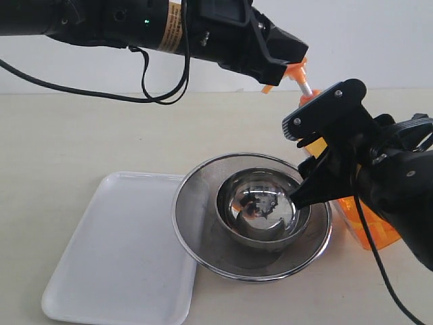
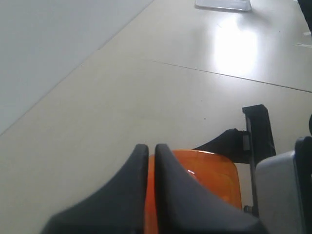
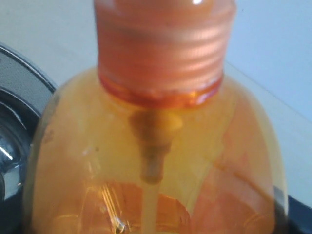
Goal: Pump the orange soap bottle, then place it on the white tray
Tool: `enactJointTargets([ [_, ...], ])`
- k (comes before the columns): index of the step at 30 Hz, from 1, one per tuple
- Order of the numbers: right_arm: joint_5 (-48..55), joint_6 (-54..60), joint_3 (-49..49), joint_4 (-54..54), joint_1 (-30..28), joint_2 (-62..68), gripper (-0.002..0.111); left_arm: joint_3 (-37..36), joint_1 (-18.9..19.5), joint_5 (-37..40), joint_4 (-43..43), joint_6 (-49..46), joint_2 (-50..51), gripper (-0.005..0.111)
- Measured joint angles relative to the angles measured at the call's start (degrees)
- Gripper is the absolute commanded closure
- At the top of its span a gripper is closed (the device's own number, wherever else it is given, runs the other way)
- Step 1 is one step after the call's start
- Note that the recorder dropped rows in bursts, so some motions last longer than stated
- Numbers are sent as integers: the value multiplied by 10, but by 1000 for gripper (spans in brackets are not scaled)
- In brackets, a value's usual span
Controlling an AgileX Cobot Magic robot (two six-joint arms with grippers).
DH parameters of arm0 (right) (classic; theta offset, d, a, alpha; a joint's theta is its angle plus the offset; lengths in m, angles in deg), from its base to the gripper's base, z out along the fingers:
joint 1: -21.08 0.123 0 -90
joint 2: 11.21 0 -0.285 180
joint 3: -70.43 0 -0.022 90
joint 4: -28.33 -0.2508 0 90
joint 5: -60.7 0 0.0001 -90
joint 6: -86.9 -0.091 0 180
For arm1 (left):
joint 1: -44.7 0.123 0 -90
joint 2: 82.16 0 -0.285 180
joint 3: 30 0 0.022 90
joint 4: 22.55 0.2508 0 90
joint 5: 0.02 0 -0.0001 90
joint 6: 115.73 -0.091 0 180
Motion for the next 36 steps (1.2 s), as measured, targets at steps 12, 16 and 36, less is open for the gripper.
enactJointTargets([
  [12, 1, 0, 0, 0, 0, 0, 108, -1, 0, 4, 0, 0, 1, 102],
  [16, 1, 0, 0, 0, 0, 0, 108, -1, 0, 3, -6, 0, 5, 102],
  [36, 7, 4, 0, -6, 0, 0, 108, -1, 1, -6, -20, 0, 14, 102],
])
